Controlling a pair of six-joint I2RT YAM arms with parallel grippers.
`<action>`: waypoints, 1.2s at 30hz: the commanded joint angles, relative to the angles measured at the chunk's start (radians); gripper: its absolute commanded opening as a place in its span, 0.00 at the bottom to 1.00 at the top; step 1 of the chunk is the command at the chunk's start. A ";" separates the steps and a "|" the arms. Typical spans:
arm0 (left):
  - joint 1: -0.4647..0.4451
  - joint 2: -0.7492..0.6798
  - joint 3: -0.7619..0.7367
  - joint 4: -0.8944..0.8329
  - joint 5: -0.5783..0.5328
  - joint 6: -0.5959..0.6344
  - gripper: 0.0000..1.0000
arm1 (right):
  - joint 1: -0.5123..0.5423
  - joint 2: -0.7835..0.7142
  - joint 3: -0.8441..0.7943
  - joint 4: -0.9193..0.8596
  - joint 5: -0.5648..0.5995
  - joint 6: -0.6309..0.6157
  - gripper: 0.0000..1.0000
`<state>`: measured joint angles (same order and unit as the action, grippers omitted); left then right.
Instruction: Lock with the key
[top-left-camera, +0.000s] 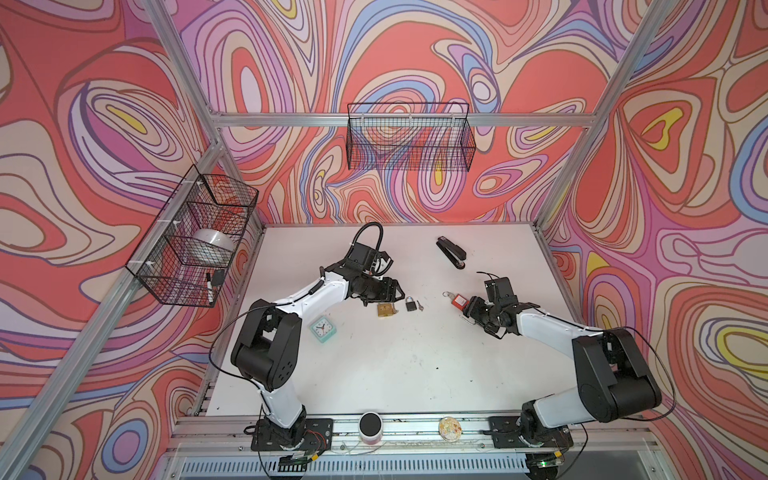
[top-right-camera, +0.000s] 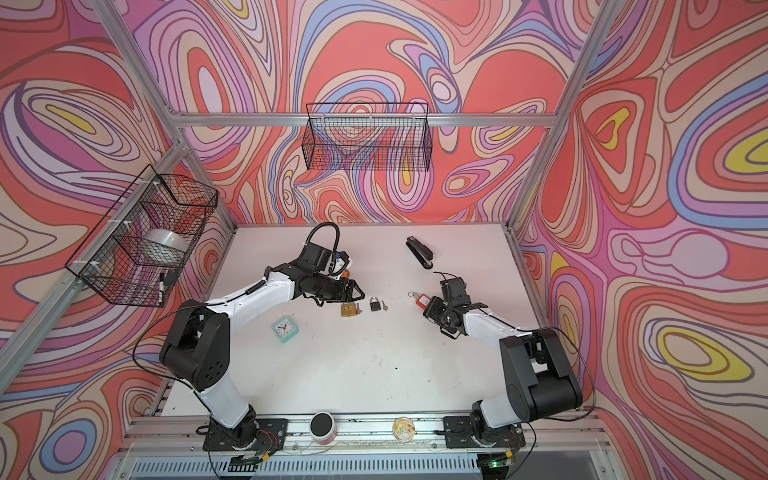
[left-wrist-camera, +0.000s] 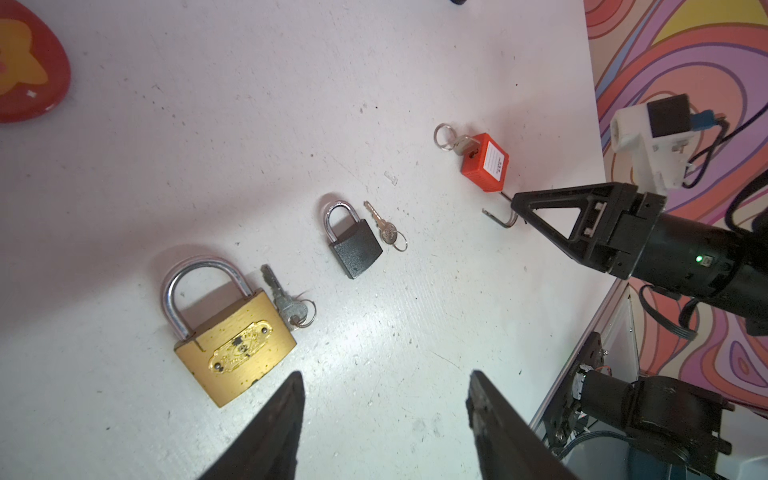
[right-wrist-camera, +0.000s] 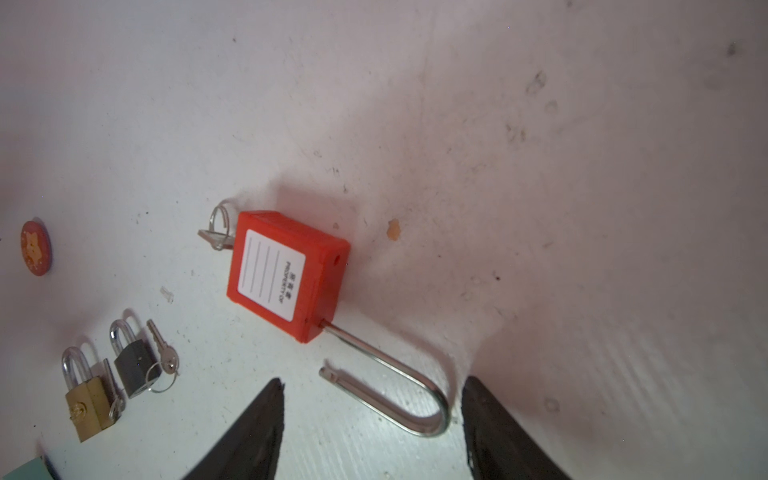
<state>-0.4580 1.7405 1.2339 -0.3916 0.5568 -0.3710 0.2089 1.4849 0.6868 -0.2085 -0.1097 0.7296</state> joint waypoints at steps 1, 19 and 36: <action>0.004 -0.010 -0.002 0.004 0.009 -0.003 0.64 | -0.005 0.026 -0.007 0.024 -0.043 -0.016 0.70; 0.004 -0.025 0.003 -0.007 -0.001 -0.001 0.64 | 0.009 0.042 0.122 -0.094 -0.046 -0.018 0.65; 0.002 -0.038 -0.013 -0.004 -0.002 -0.008 0.64 | 0.031 0.397 0.576 -0.412 0.079 -0.295 0.62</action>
<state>-0.4580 1.7405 1.2339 -0.3920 0.5560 -0.3717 0.2218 1.8584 1.2201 -0.5434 -0.0803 0.4946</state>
